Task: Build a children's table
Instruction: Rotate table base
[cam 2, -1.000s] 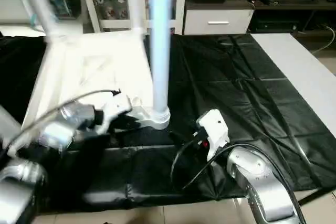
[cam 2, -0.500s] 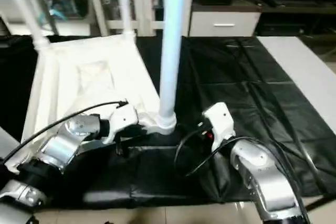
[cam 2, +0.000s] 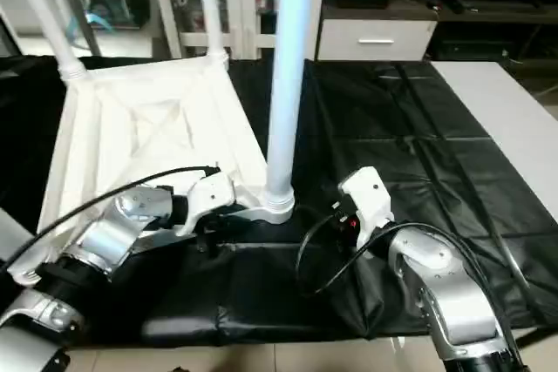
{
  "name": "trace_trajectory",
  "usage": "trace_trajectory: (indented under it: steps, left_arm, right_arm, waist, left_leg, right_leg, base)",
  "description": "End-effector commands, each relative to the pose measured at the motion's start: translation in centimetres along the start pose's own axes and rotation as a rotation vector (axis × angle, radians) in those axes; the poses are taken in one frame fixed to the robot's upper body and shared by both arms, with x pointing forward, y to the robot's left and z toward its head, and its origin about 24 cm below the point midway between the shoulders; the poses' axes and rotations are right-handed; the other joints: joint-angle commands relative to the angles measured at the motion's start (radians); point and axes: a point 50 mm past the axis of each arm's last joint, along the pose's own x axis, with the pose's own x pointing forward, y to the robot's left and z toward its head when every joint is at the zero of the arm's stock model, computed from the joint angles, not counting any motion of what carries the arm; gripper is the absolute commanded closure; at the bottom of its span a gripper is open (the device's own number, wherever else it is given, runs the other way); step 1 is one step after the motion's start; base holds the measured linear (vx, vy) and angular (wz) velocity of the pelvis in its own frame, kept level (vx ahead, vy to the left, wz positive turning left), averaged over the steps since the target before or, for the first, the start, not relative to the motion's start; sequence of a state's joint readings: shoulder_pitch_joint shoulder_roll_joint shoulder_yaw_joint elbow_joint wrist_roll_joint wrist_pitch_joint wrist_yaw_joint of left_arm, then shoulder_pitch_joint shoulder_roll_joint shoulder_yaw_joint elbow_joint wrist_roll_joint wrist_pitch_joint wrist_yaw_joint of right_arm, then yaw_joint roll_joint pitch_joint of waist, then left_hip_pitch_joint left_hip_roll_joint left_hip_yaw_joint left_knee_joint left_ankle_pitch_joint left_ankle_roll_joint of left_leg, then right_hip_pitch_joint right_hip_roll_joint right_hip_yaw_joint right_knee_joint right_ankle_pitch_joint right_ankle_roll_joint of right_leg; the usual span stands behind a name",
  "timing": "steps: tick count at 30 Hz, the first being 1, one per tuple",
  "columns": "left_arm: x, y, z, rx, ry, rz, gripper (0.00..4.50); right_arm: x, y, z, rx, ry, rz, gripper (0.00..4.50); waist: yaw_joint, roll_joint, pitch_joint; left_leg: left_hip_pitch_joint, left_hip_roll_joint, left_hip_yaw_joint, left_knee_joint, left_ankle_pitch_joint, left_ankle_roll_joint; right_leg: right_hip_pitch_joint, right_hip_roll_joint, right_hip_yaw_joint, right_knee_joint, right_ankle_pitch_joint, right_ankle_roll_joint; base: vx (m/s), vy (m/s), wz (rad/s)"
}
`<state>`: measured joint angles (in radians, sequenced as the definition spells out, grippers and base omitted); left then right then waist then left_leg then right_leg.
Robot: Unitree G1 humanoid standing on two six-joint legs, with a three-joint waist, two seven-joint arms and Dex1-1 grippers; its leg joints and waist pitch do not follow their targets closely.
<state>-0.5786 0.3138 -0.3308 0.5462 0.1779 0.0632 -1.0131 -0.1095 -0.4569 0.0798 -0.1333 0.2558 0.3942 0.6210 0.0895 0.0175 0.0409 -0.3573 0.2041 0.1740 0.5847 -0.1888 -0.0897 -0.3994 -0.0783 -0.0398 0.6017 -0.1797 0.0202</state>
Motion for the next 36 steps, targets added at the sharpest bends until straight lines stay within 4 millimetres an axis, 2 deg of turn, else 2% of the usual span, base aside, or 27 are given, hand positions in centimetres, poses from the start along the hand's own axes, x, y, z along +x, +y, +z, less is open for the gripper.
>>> trace_trajectory:
  steps: [1,2,8,13,21,22,25,26,27,31,32,36]
  left_arm:
    - [-0.2,-0.1,-1.5,-0.052,0.057,-0.019,3.6]
    - [-0.2,0.0,-1.6,-0.061,0.061,-0.021,3.6]
    - [-0.6,0.4,-2.2,-0.109,0.076,-0.044,3.6]
    - [-1.1,0.6,-2.7,-0.152,0.095,-0.05,3.6]
    - [-1.6,0.4,-4.0,-0.2,0.154,-0.054,3.6]
    - [-1.7,0.3,-4.1,-0.209,0.153,-0.056,3.75]
    - [-1.5,0.2,-4.0,-0.213,0.133,-0.051,3.75]
    - [-1.2,0.2,-3.7,-0.2,0.107,-0.042,4.05]
    - [-1.1,0.2,-3.6,-0.196,0.096,-0.039,4.11]
    - [0.0,-0.3,-3.0,-0.209,0.046,-0.054,4.31]
    - [0.0,-0.5,-3.0,-0.211,0.047,-0.064,4.42]
    - [0.3,-1.1,-3.3,-0.19,0.069,-0.103,4.42]
  right_arm:
    - [-0.2,-0.5,0.1,0.011,0.001,-0.006,1.42]
    - [-0.2,-0.4,0.1,0.011,0.0,-0.004,1.42]
    - [-0.2,-0.3,0.1,0.009,-0.001,0.008,1.42]
    - [-0.3,-0.3,0.1,0.005,0.0,0.01,1.42]
    - [-0.2,-0.3,0.2,0.005,-0.005,0.02,1.42]
    - [-0.1,-0.3,0.2,0.004,-0.006,0.022,1.42]
    - [0.0,-0.3,0.3,0.005,-0.007,0.026,1.42]
    - [0.1,-0.2,0.3,0.007,-0.009,0.032,1.42]
    - [0.1,-0.2,0.3,0.008,-0.01,0.035,1.42]
    - [0.3,-0.2,0.4,0.008,-0.013,0.043,1.42]
    - [0.3,-0.2,0.4,0.007,-0.012,0.043,1.42]
    - [0.3,-0.3,0.3,0.004,-0.011,0.046,1.42]
  waist:
    - [0.0,-0.016,-0.05]
    - [-0.002,-0.016,-0.05]
    - [-0.002,-0.013,-0.051]
    - [-0.004,-0.013,-0.05]
    - [-0.006,-0.017,-0.046]
    - [-0.006,-0.021,-0.045]
    - [-0.005,-0.023,-0.045]
    - [-0.005,-0.023,-0.045]
    - [-0.005,-0.024,-0.044]
    - [-0.002,-0.024,-0.044]
    - [0.002,-0.02,-0.045]
    - [0.0,-0.019,-0.046]
  left_leg:
    - [0.0,0.016,-0.004,-0.077,-0.257,0.018]
    - [-0.002,0.015,-0.004,-0.077,-0.252,0.017]
    - [0.0,0.017,-0.004,-0.076,-0.25,0.018]
    - [-0.001,0.016,-0.004,-0.077,-0.257,0.017]
    - [0.001,0.016,-0.004,-0.079,-0.273,0.017]
    - [0.001,0.016,-0.004,-0.08,-0.275,0.018]
    - [0.0,0.016,-0.005,-0.08,-0.271,0.02]
    - [0.001,0.016,-0.005,-0.081,-0.271,0.021]
    - [0.001,0.016,-0.005,-0.081,-0.274,0.02]
    - [0.005,0.017,-0.003,-0.079,-0.285,0.02]
    - [0.009,0.018,-0.002,-0.079,-0.29,0.02]
    - [0.002,0.018,-0.005,-0.083,-0.277,0.016]
  right_leg:
    - [0.036,-0.052,0.033,-0.084,-0.333,-0.147]
    - [0.038,-0.051,0.033,-0.084,-0.323,-0.15]
    - [0.038,-0.051,0.034,-0.081,-0.288,-0.172]
    - [0.04,-0.052,0.034,-0.081,-0.302,-0.174]
    - [0.035,-0.054,0.033,-0.092,-0.395,-0.146]
    - [0.035,-0.054,0.033,-0.093,-0.404,-0.144]
    - [0.034,-0.055,0.033,-0.094,-0.43,-0.132]
    - [0.033,-0.056,0.033,-0.096,-0.44,-0.128]
    - [0.032,-0.055,0.032,-0.096,-0.444,-0.127]
    - [0.029,-0.055,0.034,-0.098,-0.439,-0.133]
    - [0.026,-0.054,0.035,-0.099,-0.436,-0.134]
    - [0.033,-0.053,0.034,-0.092,-0.388,-0.139]
  base:
    - [0.0,0.0,0.0]
    - [0.0,0.0,0.0]
    - [0.0,0.0,0.0]
    - [0.0,0.0,0.0]
    - [0.0,0.0,0.0]
    - [0.0,0.0,0.0]
    - [0.0,0.0,0.0]
    - [0.0,0.0,0.0]
    - [0.0,0.0,0.0]
    - [0.0,0.0,0.0]
    - [0.0,0.0,0.0]
    - [0.0,0.0,0.0]
